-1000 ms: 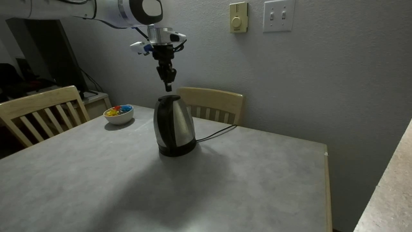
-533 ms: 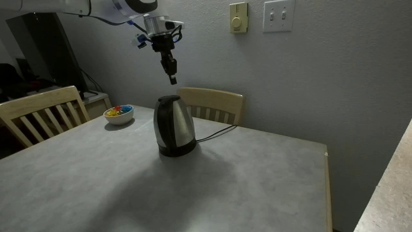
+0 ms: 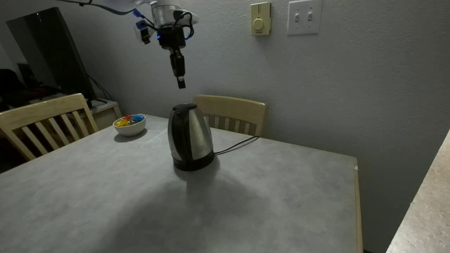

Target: Close lid of the electric kettle

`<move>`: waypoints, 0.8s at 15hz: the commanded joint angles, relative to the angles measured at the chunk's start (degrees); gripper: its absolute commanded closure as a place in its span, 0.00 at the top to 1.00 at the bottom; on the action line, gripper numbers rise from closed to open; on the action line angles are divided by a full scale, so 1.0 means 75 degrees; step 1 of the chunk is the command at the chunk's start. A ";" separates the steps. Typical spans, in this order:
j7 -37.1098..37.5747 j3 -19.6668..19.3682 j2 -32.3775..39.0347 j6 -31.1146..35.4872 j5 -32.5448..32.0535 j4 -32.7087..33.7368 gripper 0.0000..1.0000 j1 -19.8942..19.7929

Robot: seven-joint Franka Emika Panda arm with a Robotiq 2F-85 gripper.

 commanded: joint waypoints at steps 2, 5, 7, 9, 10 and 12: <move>0.0000 0.0001 -0.0052 -0.0126 0.0006 0.0000 0.01 0.0000; 0.0000 0.0001 -0.0062 -0.0148 0.0006 -0.0004 0.01 0.0000; 0.0000 0.0001 -0.0063 -0.0150 0.0006 -0.0006 0.01 0.0000; 0.0000 0.0001 -0.0060 -0.0142 0.0006 -0.0006 0.00 0.0000; 0.0000 0.0001 -0.0058 -0.0143 0.0006 -0.0007 0.00 0.0001; 0.0000 0.0001 -0.0055 -0.0144 0.0006 -0.0006 0.00 0.0001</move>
